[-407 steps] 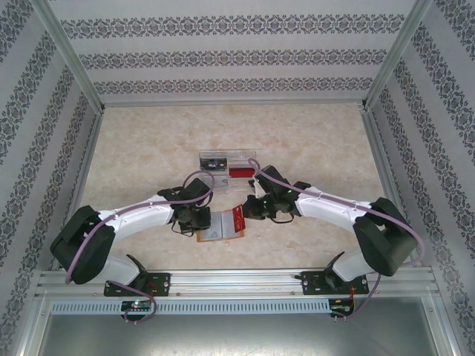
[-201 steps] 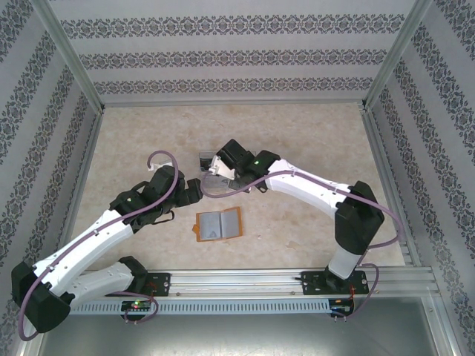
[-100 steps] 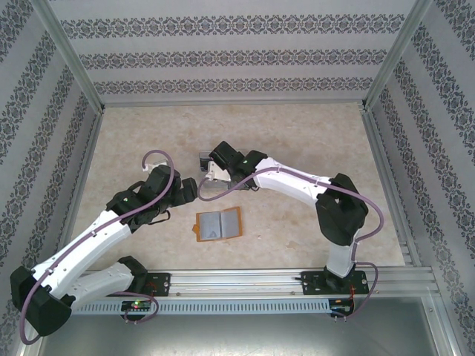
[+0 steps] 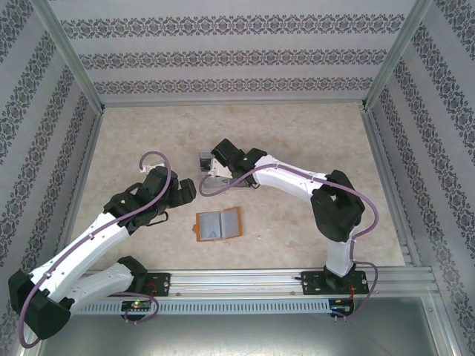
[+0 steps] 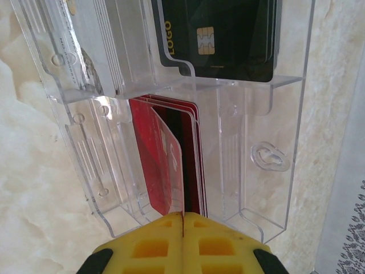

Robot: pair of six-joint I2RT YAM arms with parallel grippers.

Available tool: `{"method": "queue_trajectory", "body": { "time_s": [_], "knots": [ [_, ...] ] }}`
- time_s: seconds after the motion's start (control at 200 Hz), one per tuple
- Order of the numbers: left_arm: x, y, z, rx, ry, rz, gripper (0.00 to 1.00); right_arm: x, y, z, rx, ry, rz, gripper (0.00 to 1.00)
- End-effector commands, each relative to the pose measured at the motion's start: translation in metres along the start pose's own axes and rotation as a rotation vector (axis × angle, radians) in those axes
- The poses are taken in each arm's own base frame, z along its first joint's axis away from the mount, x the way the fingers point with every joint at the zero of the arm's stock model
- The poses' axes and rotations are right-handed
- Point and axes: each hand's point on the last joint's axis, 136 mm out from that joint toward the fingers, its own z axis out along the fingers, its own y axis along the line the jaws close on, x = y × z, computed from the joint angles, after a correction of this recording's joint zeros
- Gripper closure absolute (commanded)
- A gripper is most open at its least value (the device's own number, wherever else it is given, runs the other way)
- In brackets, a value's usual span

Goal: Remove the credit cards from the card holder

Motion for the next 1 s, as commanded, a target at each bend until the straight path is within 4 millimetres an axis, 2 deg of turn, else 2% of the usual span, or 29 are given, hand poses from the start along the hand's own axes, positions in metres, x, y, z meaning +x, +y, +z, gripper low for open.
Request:
{"method": "queue_trajectory", "body": {
  "time_s": [0.0,0.095,0.255,0.3,0.315,0.545,0.709,0.834,0.994],
  "knots": [
    [0.005,0.014,0.000,-0.044,0.011,0.011,0.00,-0.004,-0.010,0.008,0.022,0.003,0.020,1.00],
    [0.006,0.014,0.000,-0.044,0.013,0.010,0.00,-0.005,-0.011,0.012,0.026,0.006,0.031,1.00],
    [0.007,0.015,-0.001,-0.042,0.014,0.007,0.00,-0.005,-0.022,0.016,0.052,0.023,0.090,0.90],
    [0.008,0.016,-0.001,-0.042,0.015,0.005,0.00,-0.005,-0.026,0.017,0.070,0.025,0.099,0.76],
    [0.007,0.016,-0.001,-0.042,0.014,0.004,0.00,-0.005,-0.028,0.017,0.079,0.027,0.102,0.75],
    [0.010,0.017,-0.001,-0.037,0.018,-0.005,0.00,-0.001,-0.044,0.018,0.132,0.043,0.143,0.74],
    [0.011,0.017,0.000,-0.032,0.023,-0.007,0.00,-0.002,-0.046,0.008,0.137,0.020,0.183,0.73],
    [0.012,0.015,0.001,-0.020,0.028,-0.005,0.00,0.001,-0.048,-0.002,0.145,0.008,0.246,0.72],
    [0.014,0.011,0.002,0.002,0.036,-0.004,0.00,0.009,-0.050,-0.026,0.131,-0.032,0.450,0.73]
  ]
}}
